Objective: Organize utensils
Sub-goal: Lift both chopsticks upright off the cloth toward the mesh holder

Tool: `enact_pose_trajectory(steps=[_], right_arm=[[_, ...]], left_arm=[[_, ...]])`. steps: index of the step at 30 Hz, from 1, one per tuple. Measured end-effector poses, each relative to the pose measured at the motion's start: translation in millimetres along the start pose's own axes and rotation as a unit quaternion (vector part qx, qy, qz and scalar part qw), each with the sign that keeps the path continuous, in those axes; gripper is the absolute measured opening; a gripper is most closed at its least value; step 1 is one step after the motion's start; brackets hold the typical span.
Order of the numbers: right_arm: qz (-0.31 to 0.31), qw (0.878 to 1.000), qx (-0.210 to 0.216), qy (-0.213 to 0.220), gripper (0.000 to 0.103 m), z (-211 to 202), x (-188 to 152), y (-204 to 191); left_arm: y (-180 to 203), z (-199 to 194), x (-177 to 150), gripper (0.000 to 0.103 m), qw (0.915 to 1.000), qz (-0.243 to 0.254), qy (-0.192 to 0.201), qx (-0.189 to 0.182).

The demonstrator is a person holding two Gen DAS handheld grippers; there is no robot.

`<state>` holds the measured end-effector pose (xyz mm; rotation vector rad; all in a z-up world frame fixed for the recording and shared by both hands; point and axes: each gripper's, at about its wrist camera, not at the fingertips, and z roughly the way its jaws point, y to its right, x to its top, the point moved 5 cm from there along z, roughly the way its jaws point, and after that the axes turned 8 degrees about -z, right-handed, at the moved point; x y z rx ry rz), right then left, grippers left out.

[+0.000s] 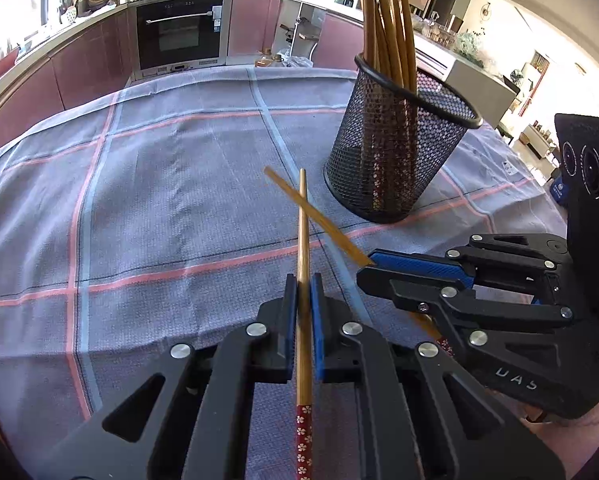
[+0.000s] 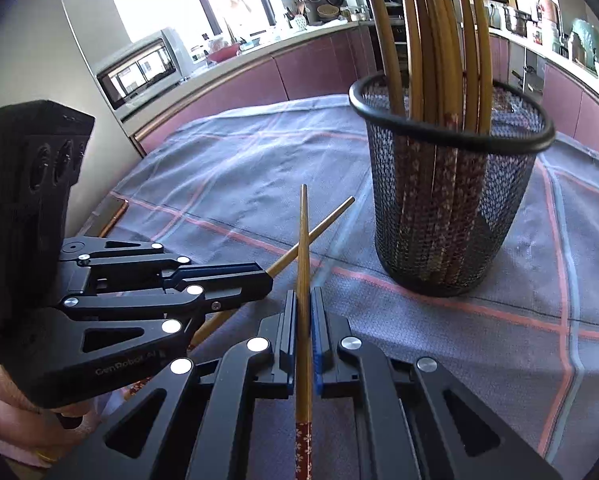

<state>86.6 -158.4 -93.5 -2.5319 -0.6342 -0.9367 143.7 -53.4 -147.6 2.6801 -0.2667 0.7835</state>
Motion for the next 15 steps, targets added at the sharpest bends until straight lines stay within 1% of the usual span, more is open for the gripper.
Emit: enact_pose_trajectory(steps=[7, 11, 15], right_arm=[[-0.002, 0.999, 0.002, 0.046, 0.006, -31.3, 11.5, -1.7], [-0.003, 0.998, 0.003, 0.060, 0.006, -42.3, 14.5, -2.0], [-0.002, 0.998, 0.004, 0.065, 0.006, -46.7, 15.6, -0.7]], left_arm=[[3.7, -27.4, 8.0, 0.008, 0.9993, -0.002, 0.029, -0.025], [9.2, -38.1, 9.6, 0.008, 0.9987, 0.001, 0.040, -0.032], [14.9, -45.8, 9.5, 0.008, 0.9982, 0.004, 0.047, -0.036]])
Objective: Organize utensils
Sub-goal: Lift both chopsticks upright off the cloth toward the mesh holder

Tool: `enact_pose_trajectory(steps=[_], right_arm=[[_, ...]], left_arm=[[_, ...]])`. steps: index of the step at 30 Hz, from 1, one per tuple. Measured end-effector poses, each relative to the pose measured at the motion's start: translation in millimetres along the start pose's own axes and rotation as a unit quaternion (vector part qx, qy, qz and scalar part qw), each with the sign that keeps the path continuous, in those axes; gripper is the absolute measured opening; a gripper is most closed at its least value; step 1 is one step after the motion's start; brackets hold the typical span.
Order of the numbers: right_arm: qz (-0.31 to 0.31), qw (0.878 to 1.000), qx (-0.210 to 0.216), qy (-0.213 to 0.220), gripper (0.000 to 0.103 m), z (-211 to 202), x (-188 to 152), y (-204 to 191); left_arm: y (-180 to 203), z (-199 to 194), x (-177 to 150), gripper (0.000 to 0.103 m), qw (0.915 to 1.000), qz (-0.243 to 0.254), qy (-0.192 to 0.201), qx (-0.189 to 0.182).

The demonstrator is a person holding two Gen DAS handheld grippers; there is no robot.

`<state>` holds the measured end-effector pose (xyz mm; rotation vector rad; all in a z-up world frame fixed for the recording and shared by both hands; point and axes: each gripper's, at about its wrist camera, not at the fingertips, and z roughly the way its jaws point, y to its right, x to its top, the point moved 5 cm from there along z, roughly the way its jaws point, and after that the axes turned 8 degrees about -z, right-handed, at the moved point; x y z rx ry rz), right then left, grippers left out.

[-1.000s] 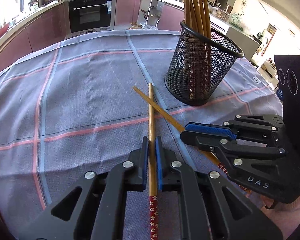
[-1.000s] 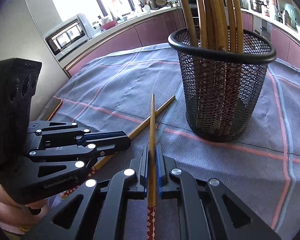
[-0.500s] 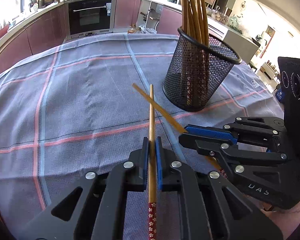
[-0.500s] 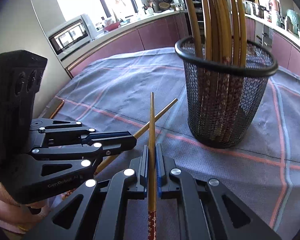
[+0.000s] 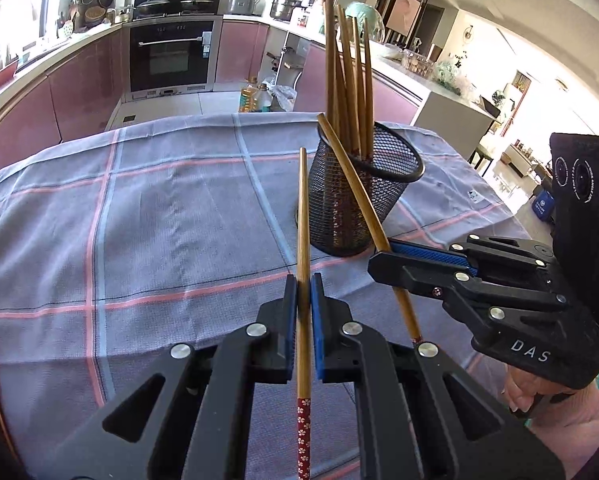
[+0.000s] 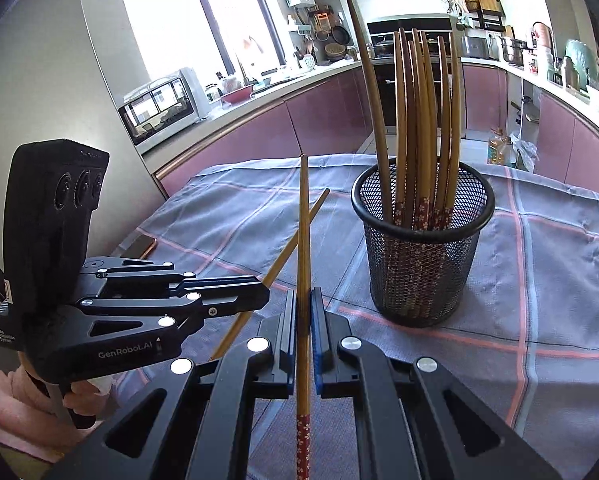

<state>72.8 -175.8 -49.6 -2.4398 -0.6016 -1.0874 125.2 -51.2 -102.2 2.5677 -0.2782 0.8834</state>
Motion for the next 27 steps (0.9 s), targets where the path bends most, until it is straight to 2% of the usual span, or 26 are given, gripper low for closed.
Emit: enact_pose_trajectory(steps=[27], right_arm=[[0.002, 0.999, -0.007, 0.049, 0.006, -29.5, 13.3, 4.0]], left_arm=[[15.2, -35.7, 8.0, 0.008, 0.9987, 0.001, 0.035, -0.037]])
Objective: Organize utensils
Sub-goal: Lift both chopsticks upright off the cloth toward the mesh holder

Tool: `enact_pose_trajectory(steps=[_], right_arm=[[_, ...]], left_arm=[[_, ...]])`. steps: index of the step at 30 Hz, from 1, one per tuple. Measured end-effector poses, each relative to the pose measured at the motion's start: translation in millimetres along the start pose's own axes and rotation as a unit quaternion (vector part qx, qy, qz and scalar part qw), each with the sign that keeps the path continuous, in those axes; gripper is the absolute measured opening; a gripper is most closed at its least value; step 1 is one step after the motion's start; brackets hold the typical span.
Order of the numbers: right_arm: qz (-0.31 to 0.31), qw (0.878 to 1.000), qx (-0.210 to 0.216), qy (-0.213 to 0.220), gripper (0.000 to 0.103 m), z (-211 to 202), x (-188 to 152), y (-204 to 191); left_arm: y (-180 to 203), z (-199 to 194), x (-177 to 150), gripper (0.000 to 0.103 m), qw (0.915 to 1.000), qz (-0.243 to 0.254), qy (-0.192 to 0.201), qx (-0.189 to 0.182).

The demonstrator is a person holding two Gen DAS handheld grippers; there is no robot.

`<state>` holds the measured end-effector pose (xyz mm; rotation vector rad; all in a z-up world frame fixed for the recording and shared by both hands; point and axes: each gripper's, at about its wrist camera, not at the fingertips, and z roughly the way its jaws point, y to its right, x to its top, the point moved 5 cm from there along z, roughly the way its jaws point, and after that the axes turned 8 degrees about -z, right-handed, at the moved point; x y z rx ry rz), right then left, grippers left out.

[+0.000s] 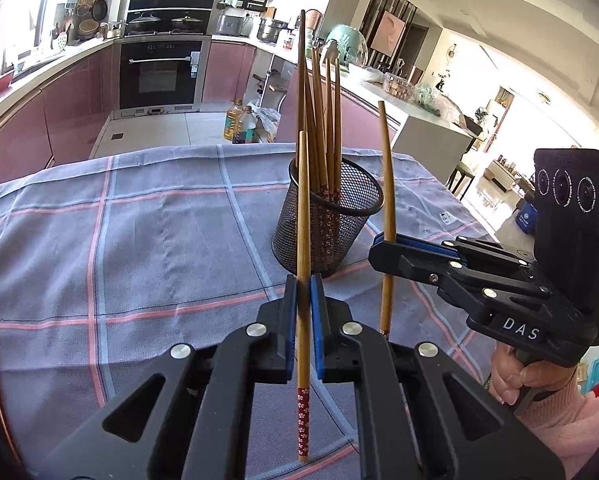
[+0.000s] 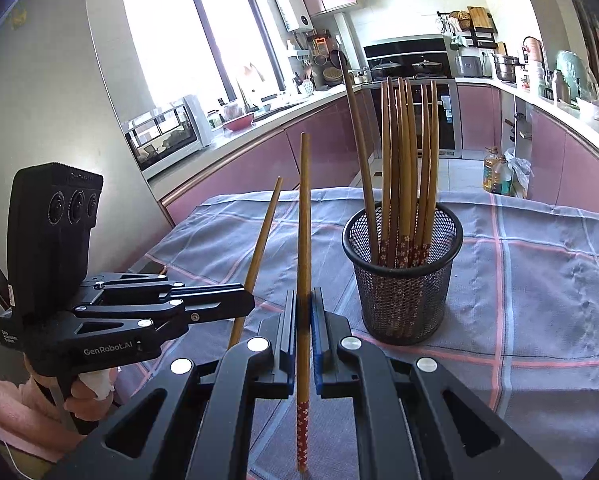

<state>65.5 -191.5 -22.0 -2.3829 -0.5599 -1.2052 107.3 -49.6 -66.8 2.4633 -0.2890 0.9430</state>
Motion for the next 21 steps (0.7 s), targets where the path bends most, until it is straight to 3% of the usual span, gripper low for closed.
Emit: enact_pose_trajectory(steps=[21], right_arm=[[0.002, 1.000, -0.005, 0.015, 0.006, -9.8, 7.9, 7.9]], left_arm=[[9.2, -10.8, 6.0, 0.008, 0.9998, 0.011, 0.012, -0.006]])
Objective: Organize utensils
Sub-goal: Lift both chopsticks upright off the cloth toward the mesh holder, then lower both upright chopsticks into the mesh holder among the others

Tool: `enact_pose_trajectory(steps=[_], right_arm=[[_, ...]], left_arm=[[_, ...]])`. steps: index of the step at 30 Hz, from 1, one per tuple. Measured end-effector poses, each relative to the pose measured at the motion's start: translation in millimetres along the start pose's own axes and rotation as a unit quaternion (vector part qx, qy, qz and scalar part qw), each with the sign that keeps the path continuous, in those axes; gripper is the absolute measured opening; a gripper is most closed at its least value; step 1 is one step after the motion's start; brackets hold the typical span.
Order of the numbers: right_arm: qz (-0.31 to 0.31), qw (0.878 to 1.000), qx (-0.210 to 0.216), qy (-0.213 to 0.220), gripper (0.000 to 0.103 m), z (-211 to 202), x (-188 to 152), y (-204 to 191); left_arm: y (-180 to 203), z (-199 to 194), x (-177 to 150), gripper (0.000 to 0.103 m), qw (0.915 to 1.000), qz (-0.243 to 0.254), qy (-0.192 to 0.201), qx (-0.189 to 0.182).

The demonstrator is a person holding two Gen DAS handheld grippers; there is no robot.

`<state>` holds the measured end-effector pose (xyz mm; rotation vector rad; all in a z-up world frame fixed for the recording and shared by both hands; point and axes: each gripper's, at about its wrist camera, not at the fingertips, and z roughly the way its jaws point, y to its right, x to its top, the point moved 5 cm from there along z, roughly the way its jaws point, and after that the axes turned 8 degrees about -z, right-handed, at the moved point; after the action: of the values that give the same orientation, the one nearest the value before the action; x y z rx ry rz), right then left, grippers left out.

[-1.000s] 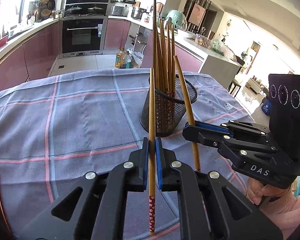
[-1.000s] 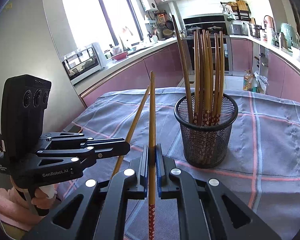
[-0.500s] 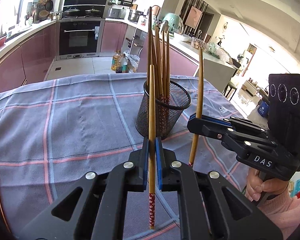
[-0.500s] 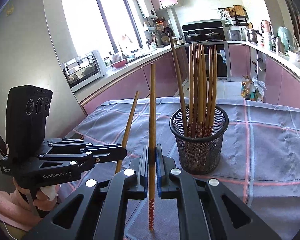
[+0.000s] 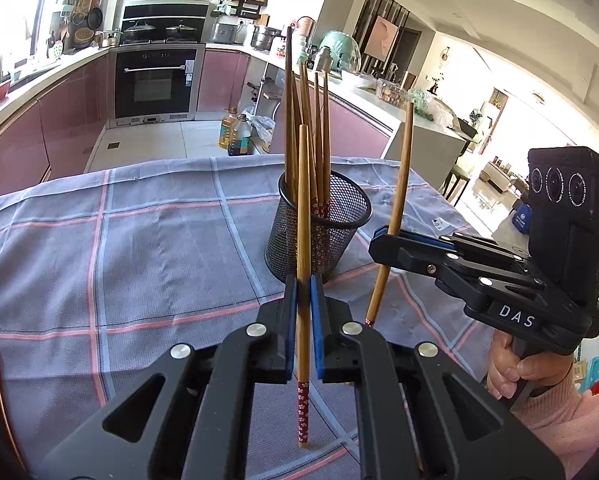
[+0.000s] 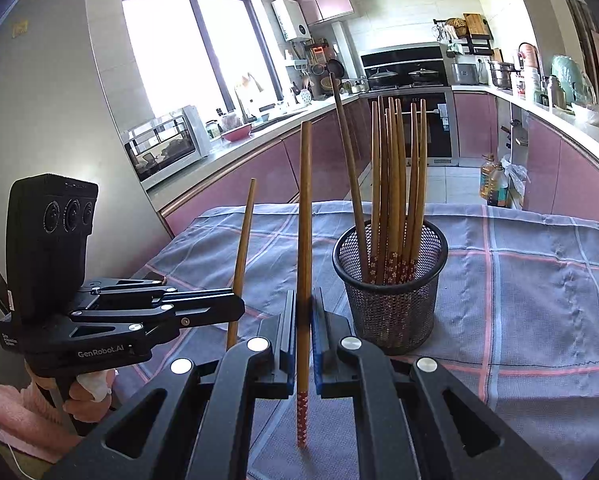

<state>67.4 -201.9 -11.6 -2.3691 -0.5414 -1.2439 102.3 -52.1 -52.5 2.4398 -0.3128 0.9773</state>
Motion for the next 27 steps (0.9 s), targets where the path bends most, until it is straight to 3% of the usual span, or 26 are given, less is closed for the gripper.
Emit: enact_pose_trajectory(steps=[27], right_arm=[[-0.004, 1.000, -0.011, 0.024, 0.006, -11.7, 13.0, 5.3]], left_arm=[[0.7, -11.4, 9.1, 0.008, 0.9998, 0.003, 0.019, 0.003]])
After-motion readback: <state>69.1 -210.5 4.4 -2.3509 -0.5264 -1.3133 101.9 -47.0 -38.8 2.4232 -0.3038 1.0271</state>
